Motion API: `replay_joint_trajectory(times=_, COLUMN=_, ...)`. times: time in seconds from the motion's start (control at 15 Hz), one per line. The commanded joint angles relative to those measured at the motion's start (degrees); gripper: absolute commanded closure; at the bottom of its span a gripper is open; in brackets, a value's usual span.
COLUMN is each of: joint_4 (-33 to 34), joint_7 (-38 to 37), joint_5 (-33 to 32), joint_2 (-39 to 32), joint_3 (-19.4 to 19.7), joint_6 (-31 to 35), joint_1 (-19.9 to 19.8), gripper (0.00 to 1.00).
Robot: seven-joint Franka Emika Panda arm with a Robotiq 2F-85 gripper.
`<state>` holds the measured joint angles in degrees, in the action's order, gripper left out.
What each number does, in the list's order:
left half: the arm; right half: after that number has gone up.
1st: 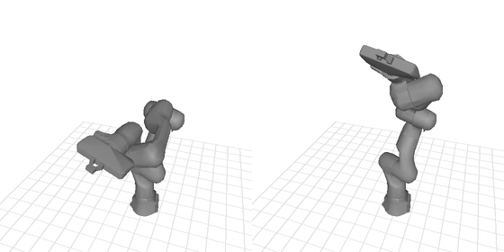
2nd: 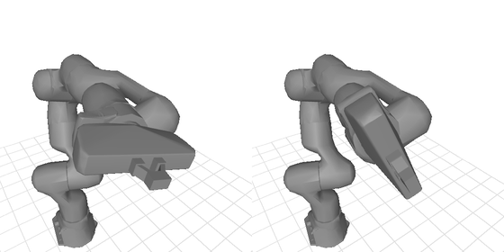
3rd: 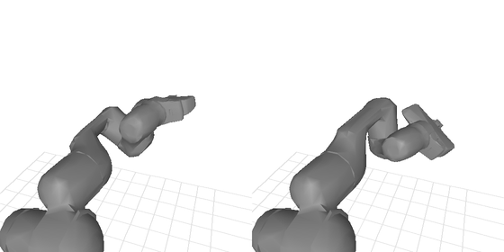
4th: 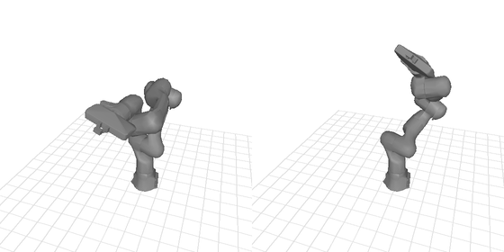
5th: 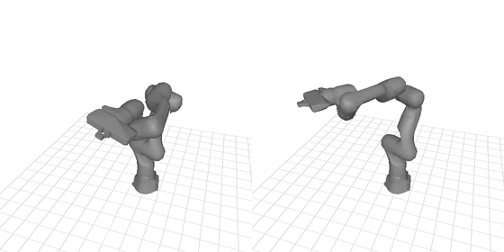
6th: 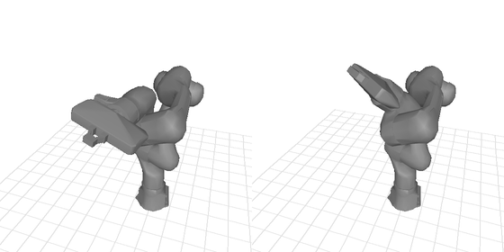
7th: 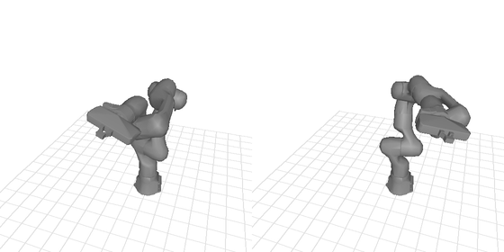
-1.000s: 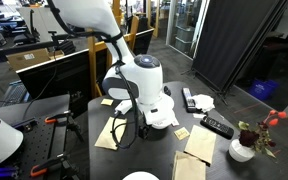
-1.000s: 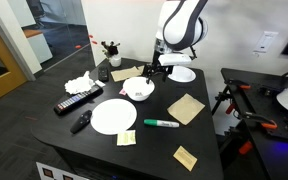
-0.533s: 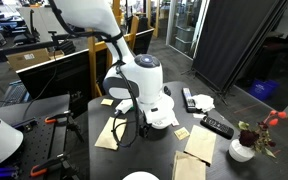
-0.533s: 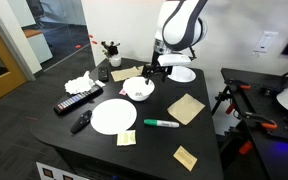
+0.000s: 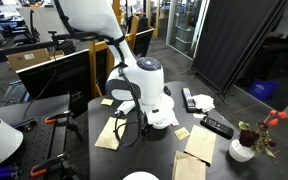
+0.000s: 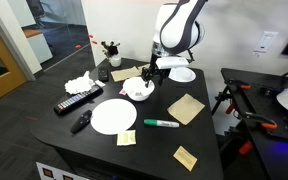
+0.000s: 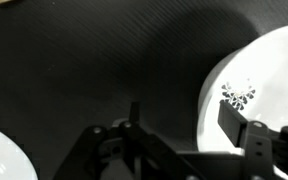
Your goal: Move the white bowl to the right
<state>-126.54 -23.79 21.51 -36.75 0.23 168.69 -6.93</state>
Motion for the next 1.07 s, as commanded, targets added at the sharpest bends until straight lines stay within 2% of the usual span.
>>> replay_joint_trajectory(times=0.0, joint_4=1.93, joint_7=1.20, joint_5=1.71, joint_2=-1.30, joint_3=-1.00, joint_6=-0.40, joint_1=-0.87, gripper=0.51)
replay_joint_trajectory(times=0.33, joint_4=3.23, joint_7=1.37, joint_5=1.76, joint_2=-2.09, joint_3=-1.58, joint_6=-0.54, joint_1=-0.95, gripper=0.88)
replay_joint_trajectory(times=0.47, joint_4=3.61, joint_7=1.36, joint_5=1.75, joint_2=-2.25, joint_3=-1.75, joint_6=-0.60, joint_1=-0.90, gripper=1.00)
replay_joint_trajectory(times=0.73, joint_4=3.30, joint_7=0.22, joint_5=1.45, joint_2=-1.76, joint_3=-0.63, joint_6=-1.14, joint_1=0.32, gripper=0.98)
replay_joint_trajectory(times=1.0, joint_4=0.83, joint_7=-3.67, joint_5=0.78, joint_2=0.05, joint_3=3.90, joint_6=-2.11, joint_1=3.78, gripper=0.97)
